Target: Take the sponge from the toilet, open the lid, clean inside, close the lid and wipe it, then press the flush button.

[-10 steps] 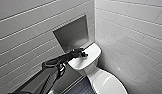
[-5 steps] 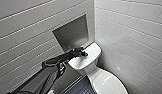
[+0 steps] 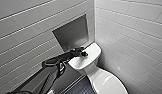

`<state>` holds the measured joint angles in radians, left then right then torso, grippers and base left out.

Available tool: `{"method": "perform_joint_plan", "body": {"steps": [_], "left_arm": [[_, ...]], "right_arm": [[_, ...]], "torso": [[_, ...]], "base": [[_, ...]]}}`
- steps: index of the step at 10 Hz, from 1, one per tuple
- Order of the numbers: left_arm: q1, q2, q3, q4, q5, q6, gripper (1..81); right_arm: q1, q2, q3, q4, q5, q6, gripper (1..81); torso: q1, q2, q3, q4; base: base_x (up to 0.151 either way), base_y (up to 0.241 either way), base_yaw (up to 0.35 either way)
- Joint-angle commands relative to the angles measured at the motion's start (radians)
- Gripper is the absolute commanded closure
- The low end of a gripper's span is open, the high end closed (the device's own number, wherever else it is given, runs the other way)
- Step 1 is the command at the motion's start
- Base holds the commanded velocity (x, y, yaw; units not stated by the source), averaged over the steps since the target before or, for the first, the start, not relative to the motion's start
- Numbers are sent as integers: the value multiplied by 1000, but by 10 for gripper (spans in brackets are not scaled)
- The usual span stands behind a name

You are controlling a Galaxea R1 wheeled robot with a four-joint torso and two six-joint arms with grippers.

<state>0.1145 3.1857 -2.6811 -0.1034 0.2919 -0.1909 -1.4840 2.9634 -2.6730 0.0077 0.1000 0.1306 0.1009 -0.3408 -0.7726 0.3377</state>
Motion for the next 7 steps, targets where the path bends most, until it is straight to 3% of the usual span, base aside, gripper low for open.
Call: {"method": "perform_joint_plan", "body": {"steps": [1,7], "left_arm": [[-216,43,6,-13,44,4,811],[-226,28,89,-79,81,4,811]], "right_arm": [[-13,16,13,5,-82,-3,811],[-2,22,13,3,-82,-3,811]], "torso": [[0,0,0,0],[0,0,0,0]], "base": [[0,0,0],[0,0,0]]}}
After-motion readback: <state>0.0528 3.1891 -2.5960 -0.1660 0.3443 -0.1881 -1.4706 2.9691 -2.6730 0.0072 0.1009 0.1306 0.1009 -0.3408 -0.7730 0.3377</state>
